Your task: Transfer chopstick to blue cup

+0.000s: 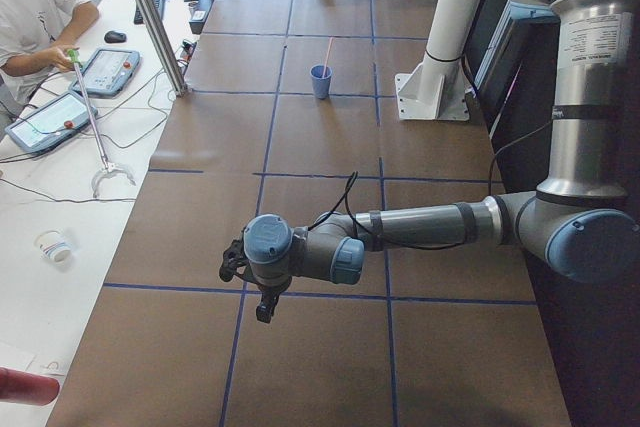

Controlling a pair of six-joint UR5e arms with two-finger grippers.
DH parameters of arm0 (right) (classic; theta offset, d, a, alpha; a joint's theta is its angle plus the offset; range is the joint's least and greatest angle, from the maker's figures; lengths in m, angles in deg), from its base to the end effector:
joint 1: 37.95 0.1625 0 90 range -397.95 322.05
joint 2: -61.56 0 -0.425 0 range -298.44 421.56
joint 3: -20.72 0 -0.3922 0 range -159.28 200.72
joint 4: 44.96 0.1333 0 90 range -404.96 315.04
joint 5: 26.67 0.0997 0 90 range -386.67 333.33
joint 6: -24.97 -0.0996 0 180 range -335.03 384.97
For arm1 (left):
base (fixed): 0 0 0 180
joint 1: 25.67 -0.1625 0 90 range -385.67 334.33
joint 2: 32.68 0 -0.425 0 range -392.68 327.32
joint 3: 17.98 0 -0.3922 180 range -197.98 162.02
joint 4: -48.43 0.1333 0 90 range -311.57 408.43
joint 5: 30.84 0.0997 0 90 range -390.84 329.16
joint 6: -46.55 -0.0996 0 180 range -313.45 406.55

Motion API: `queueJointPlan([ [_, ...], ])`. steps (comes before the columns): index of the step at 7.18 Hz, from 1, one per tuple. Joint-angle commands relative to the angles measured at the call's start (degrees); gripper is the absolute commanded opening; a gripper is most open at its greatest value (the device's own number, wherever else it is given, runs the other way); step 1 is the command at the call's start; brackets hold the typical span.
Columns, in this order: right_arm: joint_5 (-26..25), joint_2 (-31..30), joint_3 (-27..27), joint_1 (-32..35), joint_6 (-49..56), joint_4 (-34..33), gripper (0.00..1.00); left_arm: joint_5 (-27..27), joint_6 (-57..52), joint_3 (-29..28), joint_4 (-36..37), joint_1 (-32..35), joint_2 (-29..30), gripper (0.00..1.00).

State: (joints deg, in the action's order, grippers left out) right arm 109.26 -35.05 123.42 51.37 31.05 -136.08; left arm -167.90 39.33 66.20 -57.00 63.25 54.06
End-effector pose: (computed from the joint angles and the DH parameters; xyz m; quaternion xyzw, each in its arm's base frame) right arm 0.0564 -0.4471 0.6034 0.0582 -0.3875 -0.0711 0.9173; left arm -0.0515 -0.4708 0.7051 0.0721 0.3953 0.0883 0.9114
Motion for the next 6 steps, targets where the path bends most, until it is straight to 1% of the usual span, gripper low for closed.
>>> queueJointPlan([
  [1,0.48,-1.55,0.49,0.15,-0.54,-0.02,1.00,-0.57,-0.07,0.98,-0.03,0.11,-1.56,1.00],
  [3,0.39,-1.56,0.13,0.07,-0.71,0.07,1.00,-0.57,0.01,1.52,-0.03,-0.06,-2.44,1.00],
  [4,0.56,-2.52,0.22,0.07,-0.63,0.16,1.00,0.21,0.01,1.00,0.14,-0.15,-2.18,1.00],
  [5,-0.31,-3.49,0.31,0.07,-0.28,0.33,1.00,0.04,0.01,0.56,0.32,-0.06,-2.96,1.00],
  [6,-0.31,-3.24,0.49,0.07,-0.01,0.34,1.00,0.13,0.19,-0.41,0.40,-0.24,-3.15,1.00],
])
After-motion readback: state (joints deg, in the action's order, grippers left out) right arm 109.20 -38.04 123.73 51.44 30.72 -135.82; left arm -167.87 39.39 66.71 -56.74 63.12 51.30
